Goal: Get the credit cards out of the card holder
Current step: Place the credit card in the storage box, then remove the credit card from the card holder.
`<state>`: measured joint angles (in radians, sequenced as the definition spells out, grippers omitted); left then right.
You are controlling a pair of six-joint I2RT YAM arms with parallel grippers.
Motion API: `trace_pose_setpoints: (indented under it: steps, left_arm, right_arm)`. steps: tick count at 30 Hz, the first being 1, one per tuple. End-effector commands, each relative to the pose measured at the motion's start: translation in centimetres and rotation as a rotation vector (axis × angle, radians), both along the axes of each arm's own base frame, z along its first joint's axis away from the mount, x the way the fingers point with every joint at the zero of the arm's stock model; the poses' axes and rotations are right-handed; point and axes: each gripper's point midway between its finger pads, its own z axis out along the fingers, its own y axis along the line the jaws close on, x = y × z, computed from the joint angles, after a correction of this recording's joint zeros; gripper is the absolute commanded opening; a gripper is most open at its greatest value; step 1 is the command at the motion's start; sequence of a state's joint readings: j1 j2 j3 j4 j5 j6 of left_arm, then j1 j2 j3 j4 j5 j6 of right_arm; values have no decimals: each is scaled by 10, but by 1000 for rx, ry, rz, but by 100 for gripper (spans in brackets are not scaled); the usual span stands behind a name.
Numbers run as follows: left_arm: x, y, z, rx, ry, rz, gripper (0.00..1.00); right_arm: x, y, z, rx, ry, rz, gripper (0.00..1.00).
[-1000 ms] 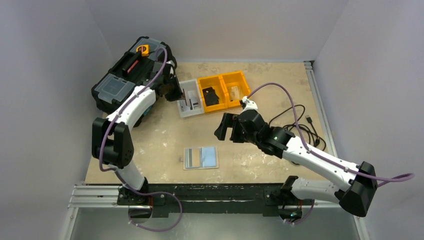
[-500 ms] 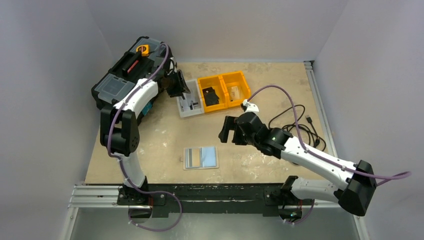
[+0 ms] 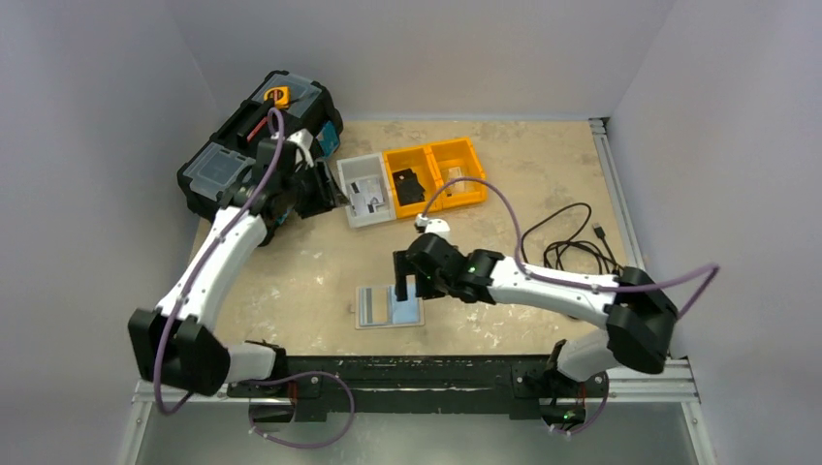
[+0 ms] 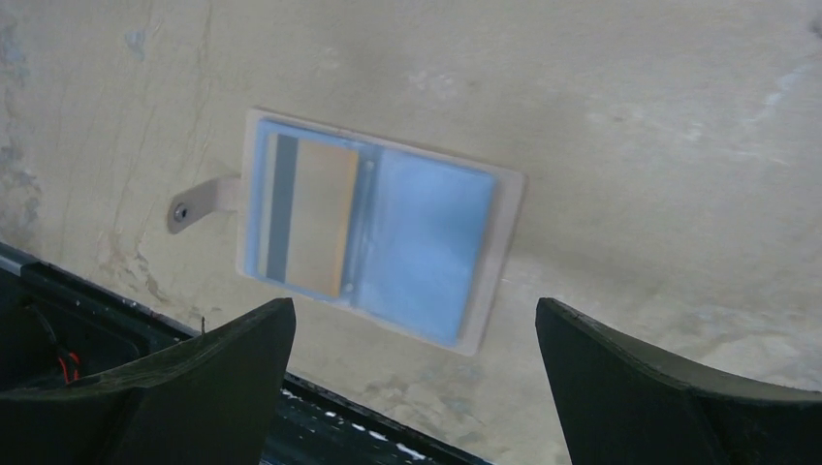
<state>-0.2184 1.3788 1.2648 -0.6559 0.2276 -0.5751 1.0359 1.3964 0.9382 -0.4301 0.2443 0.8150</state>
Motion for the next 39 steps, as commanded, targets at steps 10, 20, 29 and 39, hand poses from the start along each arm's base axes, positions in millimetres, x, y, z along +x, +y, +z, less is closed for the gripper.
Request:
trace_pose_setpoints:
  steps: [10,20,29,39]
  left_arm:
    - [-146,25,-49,-32,104,17,47]
    - [-174,8,-82,-95,169,-26,42]
    - [-180,6,-94,-111,207,-16,39]
    - [-184,-2,-107,-126,243,-23,36]
  right_arm:
    - [-15,92,-43,-96,37,55,67]
    - [-17,102,-55,-100,57,76,57]
    - [-11,108,-70,-161,61,71,63]
    - [-20,109,-89,-188,111,94,64]
